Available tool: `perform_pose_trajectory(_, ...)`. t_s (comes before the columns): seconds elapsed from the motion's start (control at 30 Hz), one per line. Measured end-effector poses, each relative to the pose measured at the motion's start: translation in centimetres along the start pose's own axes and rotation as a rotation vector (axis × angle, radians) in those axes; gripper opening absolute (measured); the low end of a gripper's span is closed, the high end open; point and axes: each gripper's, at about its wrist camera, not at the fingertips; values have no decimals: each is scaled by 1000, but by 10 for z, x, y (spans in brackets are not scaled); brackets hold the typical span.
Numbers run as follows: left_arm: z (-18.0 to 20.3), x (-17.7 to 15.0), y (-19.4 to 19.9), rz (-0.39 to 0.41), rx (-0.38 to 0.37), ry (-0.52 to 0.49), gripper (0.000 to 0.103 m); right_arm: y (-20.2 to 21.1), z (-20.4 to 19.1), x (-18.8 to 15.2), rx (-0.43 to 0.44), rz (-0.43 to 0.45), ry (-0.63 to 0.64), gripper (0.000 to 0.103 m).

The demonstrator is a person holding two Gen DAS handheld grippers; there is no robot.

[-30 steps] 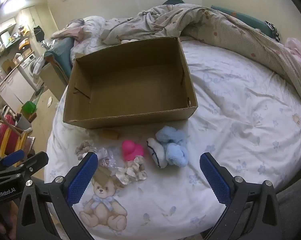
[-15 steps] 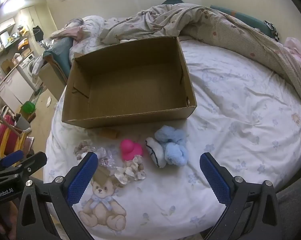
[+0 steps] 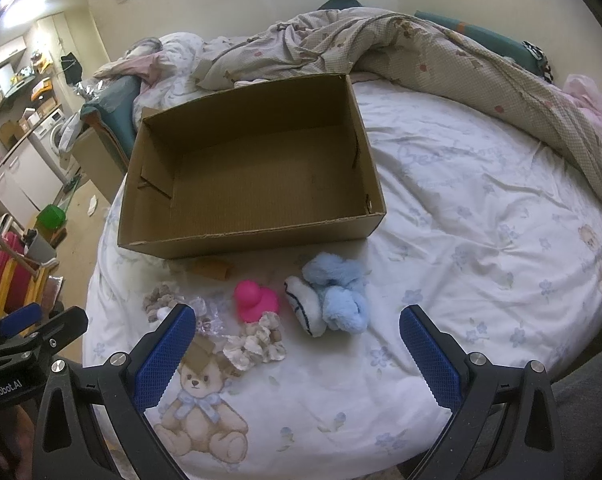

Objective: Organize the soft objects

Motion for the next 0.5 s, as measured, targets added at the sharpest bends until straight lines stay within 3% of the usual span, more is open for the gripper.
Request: perform_pose_trajectory(0.5,1,1,2,0,2,-2,102,1,-1,1,1,-1,-4,103)
Point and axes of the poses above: each gripper's, at about its wrist camera, not at the fingertips, and y roughly against the way its jaws point, z to its right, x to its top, and after that the axes turned 13 degrees about -y, right-handed
